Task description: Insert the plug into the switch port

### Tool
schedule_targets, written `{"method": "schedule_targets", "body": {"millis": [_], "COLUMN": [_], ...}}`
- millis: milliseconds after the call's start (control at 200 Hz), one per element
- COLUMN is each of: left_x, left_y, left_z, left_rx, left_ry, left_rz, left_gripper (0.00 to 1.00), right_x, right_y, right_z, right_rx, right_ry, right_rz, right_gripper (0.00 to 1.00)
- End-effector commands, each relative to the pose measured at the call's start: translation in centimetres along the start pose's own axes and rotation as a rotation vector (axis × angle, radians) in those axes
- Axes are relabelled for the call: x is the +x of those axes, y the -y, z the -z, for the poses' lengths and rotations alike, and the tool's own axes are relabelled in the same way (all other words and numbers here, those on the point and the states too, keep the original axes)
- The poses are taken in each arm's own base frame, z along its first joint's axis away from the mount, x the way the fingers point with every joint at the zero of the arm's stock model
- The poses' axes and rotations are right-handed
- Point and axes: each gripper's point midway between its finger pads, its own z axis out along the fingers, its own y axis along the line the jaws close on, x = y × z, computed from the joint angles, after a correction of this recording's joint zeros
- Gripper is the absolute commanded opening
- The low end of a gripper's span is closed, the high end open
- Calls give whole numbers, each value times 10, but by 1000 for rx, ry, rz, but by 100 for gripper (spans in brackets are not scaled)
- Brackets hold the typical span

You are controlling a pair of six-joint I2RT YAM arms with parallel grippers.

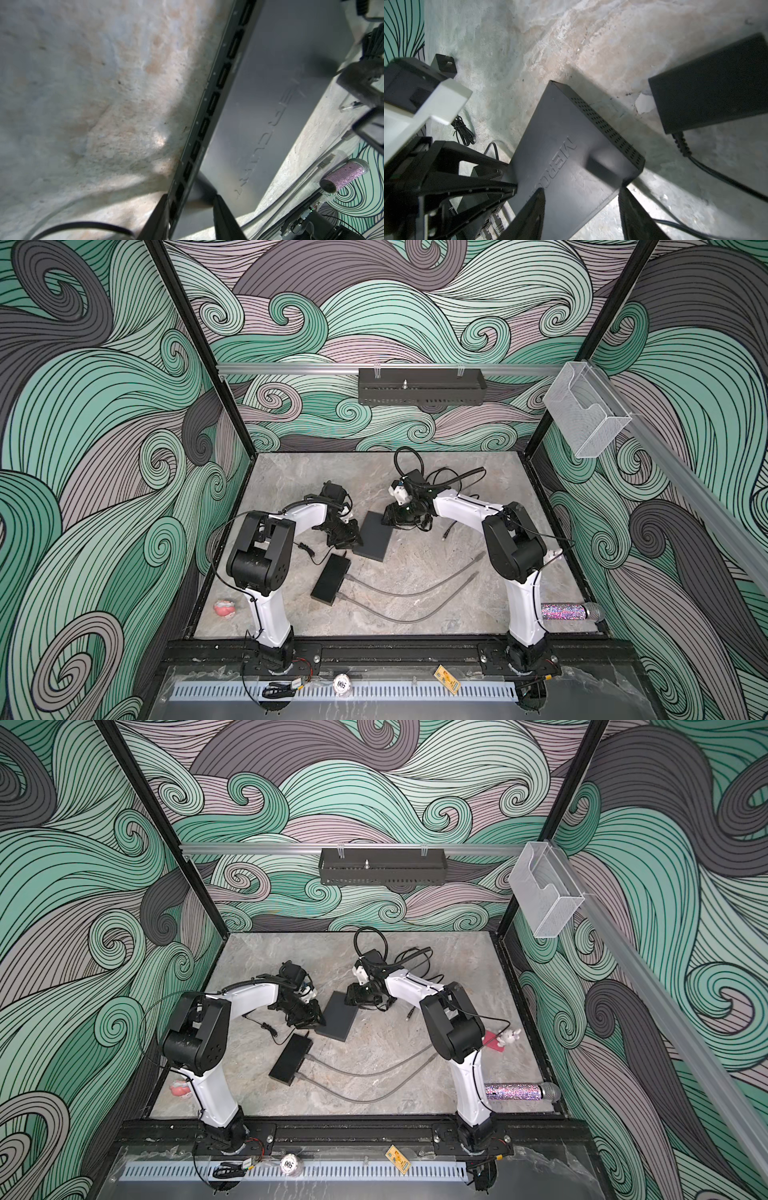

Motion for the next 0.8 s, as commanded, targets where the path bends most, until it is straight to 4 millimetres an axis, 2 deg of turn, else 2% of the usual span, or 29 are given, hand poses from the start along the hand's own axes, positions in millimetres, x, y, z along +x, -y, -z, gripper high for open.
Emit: {"method": "schedule_targets", "body": {"millis": [0,150,435,585,796], "left_x": [1,2,11,14,18], "left_y": [5,11,17,21,33], "left_z": [0,-1,0,2,0], "left_rx": [20,31,29,32,38], "left_ry": [2,-4,-4,-3,-7], "left_rz": [2,-8,-23,-27,-46], "left_gripper": [36,36,36,36,36], "right_x": [3,1,-2,-5,-5], "right_y": [4,7,21,18,14], "right_z": [-12,-17,-12,-9,-16], "right_rx": [-3,6,75,66,38], "right_ry": [-32,-46,-31,-23,-39], "right_rz": [4,6,22,29,32], "right_gripper": [58,57,57,57,57]}}
